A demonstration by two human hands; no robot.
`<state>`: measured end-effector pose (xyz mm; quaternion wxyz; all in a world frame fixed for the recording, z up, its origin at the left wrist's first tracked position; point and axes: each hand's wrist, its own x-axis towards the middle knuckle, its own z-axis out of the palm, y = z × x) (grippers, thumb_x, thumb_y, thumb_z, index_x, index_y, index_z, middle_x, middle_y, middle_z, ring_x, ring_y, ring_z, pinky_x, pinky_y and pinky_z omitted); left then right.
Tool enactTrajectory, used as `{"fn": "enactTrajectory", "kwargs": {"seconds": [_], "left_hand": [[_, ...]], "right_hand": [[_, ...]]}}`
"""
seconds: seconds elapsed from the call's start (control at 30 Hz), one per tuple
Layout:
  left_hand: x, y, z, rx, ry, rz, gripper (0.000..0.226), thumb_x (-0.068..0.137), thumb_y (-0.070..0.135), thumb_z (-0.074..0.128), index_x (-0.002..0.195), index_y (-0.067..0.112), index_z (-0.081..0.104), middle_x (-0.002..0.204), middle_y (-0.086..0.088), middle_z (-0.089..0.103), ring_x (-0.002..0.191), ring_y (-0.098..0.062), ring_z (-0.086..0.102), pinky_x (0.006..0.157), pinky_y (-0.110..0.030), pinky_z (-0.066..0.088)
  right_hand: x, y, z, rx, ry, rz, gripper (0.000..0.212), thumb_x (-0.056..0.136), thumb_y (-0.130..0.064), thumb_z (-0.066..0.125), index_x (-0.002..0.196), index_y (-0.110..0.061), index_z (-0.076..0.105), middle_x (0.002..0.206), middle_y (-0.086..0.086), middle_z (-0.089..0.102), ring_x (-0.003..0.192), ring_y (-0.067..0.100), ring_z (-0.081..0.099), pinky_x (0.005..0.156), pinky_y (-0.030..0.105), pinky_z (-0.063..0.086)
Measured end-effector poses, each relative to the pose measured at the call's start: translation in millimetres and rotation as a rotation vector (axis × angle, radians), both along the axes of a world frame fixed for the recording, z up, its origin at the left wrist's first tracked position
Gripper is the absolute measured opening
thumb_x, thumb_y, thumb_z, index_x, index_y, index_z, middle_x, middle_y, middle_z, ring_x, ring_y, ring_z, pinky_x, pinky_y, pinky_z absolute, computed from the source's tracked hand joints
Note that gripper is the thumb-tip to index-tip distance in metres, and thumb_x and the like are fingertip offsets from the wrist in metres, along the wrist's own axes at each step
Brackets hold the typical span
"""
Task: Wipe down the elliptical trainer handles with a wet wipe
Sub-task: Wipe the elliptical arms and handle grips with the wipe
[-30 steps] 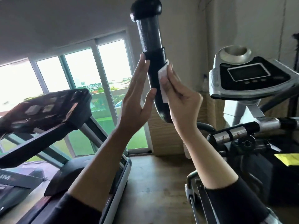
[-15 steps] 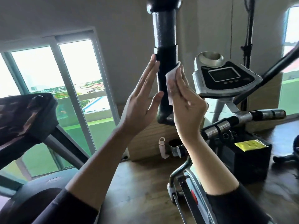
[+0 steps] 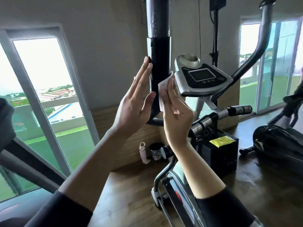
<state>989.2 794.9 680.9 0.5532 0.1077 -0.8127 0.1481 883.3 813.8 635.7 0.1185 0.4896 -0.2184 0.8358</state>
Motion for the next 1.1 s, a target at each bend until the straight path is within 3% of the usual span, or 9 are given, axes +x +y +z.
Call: {"fn": "enactTrajectory", "kwargs": {"seconds": [0.13,0.3,0.47,0.7,0.87,1.03,1.1], "left_hand": [[-1,-8,-11,-0.021,-0.001,-0.007,0.055,0.095,-0.006,0.049,0.144,-0.008,0.026,0.153,-0.011,0.021,0.146,-0.009,0.019,0.118,-0.032,0.027],[-1,-20,-23,-0.053,0.003,-0.013,0.054,0.096,-0.007,0.047,0.145,-0.008,0.024,0.152,-0.011,0.021,0.146,-0.008,0.018,0.118,-0.030,0.026],[2,-31,-37,-0.054,-0.017,-0.012,0.055,0.095,-0.007,0.048,0.145,-0.006,0.025,0.152,-0.009,0.021,0.146,-0.005,0.017,0.117,-0.025,0.025],[8,-42,-60,0.005,-0.009,0.021,0.054,0.096,-0.003,0.050,0.146,-0.003,0.028,0.151,-0.011,0.035,0.140,-0.018,0.037,0.115,-0.034,0.035],[13,-51,-65,0.018,0.002,0.022,0.058,0.097,0.002,0.054,0.147,0.013,0.027,0.147,0.001,0.042,0.134,-0.008,0.043,0.110,-0.041,0.041],[18,-59,-68,0.082,-0.001,0.058,0.060,0.097,0.006,0.055,0.146,0.024,0.025,0.142,0.003,0.050,0.129,0.002,0.044,0.109,-0.041,0.041],[19,-63,-68,0.092,-0.013,0.052,0.059,0.098,0.008,0.054,0.147,0.025,0.025,0.142,0.011,0.047,0.129,0.006,0.042,0.110,-0.040,0.041]], "right_hand": [[2,-5,-8,-0.006,-0.029,-0.013,0.035,0.087,-0.002,0.063,0.119,0.005,0.054,0.120,0.024,0.059,0.118,0.022,0.057,0.100,0.018,0.041],[1,-5,8,-0.098,-0.022,0.003,0.036,0.087,0.001,0.062,0.121,0.006,0.050,0.124,0.022,0.057,0.120,0.018,0.053,0.098,0.025,0.046],[1,-26,-33,-0.056,0.016,-0.047,0.036,0.087,0.001,0.063,0.120,0.007,0.052,0.124,0.027,0.055,0.121,0.026,0.054,0.100,0.023,0.043],[13,-29,-37,-0.078,-0.084,-0.014,0.034,0.085,0.002,0.063,0.116,0.012,0.055,0.123,0.030,0.055,0.120,0.023,0.054,0.100,0.020,0.043],[13,-42,-51,-0.097,-0.059,-0.044,0.036,0.085,-0.001,0.065,0.118,0.008,0.054,0.123,0.028,0.056,0.119,0.030,0.055,0.099,0.031,0.047],[13,-67,-81,0.057,-0.096,-0.044,0.026,0.082,-0.001,0.069,0.106,0.006,0.066,0.114,0.015,0.063,0.103,0.029,0.066,0.084,0.041,0.057],[12,-68,-81,0.073,-0.116,-0.060,0.022,0.080,0.000,0.071,0.101,0.006,0.068,0.110,0.014,0.065,0.100,0.027,0.068,0.083,0.038,0.057]]}}
